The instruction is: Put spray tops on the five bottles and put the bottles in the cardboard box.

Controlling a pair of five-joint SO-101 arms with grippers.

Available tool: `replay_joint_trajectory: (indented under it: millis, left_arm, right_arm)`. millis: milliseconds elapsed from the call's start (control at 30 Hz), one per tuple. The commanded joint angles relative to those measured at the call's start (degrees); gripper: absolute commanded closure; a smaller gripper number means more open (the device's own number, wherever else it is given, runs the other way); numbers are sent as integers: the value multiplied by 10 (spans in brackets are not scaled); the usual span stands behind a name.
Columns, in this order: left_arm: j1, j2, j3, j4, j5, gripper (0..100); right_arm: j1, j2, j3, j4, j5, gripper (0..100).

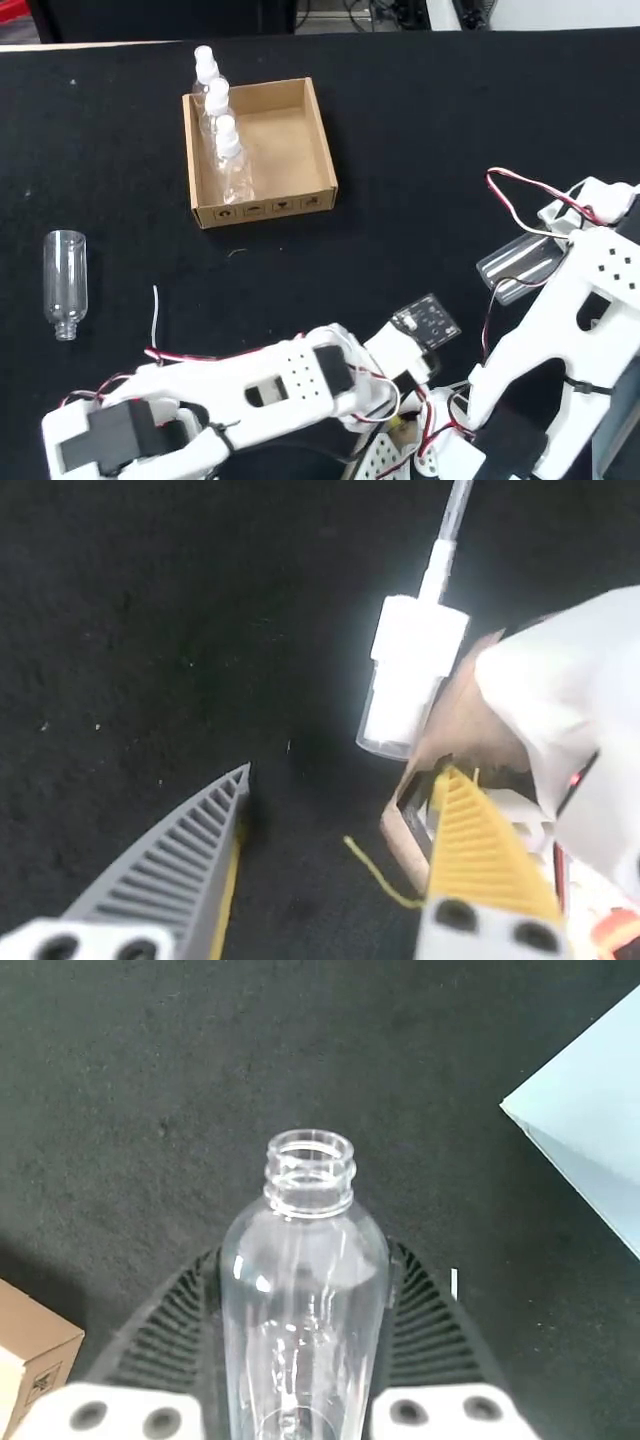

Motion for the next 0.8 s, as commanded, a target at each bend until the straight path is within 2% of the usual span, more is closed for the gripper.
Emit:
replay_joint_trajectory:
  millis: [0, 400, 767]
  left_arm:
    - [6, 11, -44, 2, -14, 735]
    - [10, 18, -44, -26, -67, 737]
    - [9, 18, -44, -27, -83, 737]
  right_arm:
    - [14, -31, -32, -11, -4, 988]
    - [11, -29, -33, -11, -4, 988]
    - [9, -28, -34, -11, -4, 988]
